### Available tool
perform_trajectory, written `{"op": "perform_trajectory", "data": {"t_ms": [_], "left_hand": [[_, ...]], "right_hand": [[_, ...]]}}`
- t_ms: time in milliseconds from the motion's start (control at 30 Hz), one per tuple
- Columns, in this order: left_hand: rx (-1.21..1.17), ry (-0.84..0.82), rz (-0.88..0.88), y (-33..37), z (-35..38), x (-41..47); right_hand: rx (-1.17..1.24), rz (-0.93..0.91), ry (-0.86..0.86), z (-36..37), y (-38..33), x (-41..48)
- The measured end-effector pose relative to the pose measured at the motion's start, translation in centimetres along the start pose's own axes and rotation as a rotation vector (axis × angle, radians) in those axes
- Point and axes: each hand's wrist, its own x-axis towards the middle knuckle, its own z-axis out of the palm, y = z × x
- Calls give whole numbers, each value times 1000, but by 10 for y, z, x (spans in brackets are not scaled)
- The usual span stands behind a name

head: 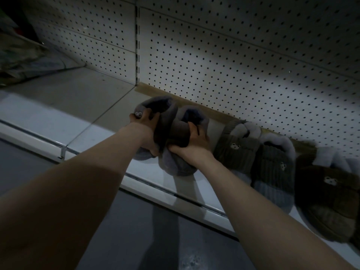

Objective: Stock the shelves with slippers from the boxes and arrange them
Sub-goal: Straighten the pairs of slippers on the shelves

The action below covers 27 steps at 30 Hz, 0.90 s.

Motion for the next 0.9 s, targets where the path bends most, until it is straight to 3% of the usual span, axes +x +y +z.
{"op": "perform_trajectory", "data": {"t_ms": [167, 633, 900], "left_hand": [[24, -18, -45, -5, -3, -8], [-83, 20, 133, -26, -8, -10], [-385, 53, 34, -22, 15, -27]], "right_hand": [[-8, -9, 2, 1, 2, -1], [-26, -20, 14, 0, 2, -3], [54, 39, 190, 23, -5, -32]]}}
